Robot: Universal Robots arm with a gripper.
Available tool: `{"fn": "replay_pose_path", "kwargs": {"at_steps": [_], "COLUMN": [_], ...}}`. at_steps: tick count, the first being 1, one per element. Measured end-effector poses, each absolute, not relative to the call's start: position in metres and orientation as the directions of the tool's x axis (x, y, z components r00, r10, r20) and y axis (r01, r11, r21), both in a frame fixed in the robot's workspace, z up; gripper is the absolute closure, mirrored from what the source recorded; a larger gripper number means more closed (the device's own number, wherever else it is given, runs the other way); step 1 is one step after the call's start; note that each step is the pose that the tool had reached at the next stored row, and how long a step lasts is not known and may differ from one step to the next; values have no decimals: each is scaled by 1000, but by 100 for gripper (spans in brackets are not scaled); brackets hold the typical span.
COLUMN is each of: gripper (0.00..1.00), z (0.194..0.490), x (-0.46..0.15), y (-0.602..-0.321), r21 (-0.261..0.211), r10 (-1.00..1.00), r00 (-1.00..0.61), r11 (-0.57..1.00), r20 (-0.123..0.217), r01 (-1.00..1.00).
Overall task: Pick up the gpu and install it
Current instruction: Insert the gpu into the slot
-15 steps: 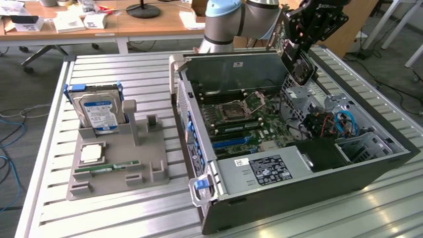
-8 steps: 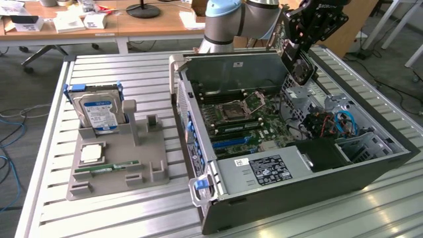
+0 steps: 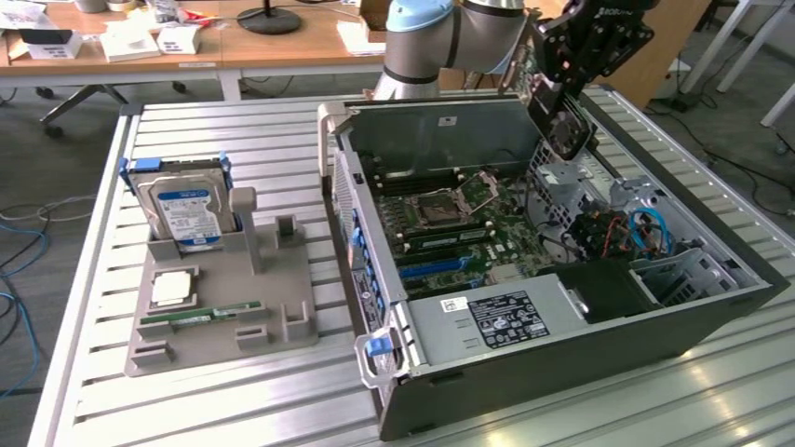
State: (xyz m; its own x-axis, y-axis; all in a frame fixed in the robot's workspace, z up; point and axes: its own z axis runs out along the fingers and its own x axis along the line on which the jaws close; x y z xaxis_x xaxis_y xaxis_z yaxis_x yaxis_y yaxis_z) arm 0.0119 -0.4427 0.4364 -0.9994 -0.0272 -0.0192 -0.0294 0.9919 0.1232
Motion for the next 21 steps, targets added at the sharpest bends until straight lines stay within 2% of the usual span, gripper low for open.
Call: {"fn": "replay_pose_path", "kwargs": {"at_steps": [21], "gripper": [74], "z": [435], "x": [12], "y": [-443], "r21": [121], "r10": [-294], "r00": [-955], "r11": [948], "r20": [-19], "r01": [-295]}}
